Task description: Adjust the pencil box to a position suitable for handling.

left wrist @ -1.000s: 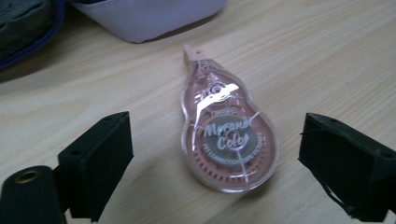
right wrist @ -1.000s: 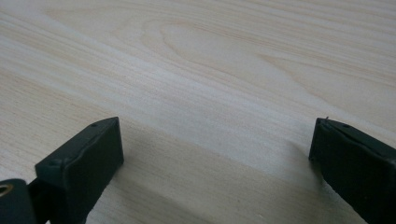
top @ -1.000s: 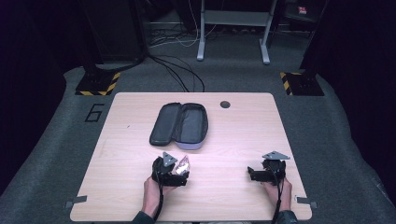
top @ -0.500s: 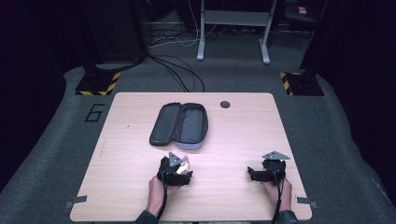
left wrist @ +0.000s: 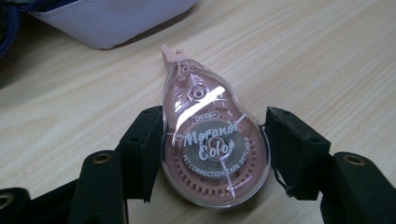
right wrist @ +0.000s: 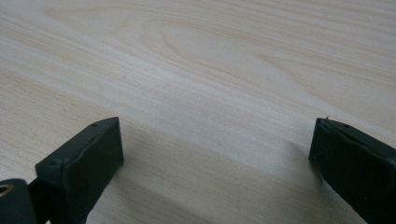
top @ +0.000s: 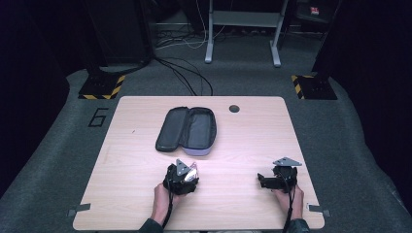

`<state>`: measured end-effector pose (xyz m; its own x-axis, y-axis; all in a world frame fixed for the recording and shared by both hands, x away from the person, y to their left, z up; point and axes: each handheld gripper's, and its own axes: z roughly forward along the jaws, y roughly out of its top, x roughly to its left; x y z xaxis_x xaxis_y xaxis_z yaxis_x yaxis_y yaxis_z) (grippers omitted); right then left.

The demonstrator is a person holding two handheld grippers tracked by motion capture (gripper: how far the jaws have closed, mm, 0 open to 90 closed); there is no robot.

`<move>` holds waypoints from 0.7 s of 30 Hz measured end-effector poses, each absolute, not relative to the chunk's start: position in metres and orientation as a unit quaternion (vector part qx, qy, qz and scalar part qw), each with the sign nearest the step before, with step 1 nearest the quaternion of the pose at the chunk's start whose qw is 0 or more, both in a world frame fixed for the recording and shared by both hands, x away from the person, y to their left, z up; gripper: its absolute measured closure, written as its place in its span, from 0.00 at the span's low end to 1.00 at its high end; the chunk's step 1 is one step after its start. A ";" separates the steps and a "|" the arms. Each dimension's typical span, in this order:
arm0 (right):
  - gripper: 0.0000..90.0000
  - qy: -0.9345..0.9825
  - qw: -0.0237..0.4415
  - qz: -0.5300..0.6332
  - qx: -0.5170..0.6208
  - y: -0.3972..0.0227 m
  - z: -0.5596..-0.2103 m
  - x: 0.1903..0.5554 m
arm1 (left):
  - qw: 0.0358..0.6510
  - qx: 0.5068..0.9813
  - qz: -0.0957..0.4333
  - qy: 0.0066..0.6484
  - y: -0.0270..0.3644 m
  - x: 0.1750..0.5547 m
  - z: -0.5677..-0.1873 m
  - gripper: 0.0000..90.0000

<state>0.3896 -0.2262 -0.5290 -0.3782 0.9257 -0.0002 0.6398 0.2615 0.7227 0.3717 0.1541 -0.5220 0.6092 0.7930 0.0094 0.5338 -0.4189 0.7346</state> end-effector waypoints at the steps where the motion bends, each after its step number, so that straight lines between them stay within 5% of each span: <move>1: 0.03 0.764 0.219 0.326 0.512 -0.226 -0.529 0.390 | 0.362 0.821 0.180 0.404 0.155 0.372 -0.522 0.44; 21: 0.03 0.764 0.219 0.326 0.512 -0.226 -0.529 0.390 | 0.389 0.823 0.181 0.373 0.192 0.347 -0.501 0.44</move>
<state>0.3896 -0.2263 -0.5290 -0.3789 0.9254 -0.0005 0.6396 0.2622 0.7226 0.3466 0.1921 -0.5007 0.6559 0.7549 0.0065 0.4741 -0.4186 0.7746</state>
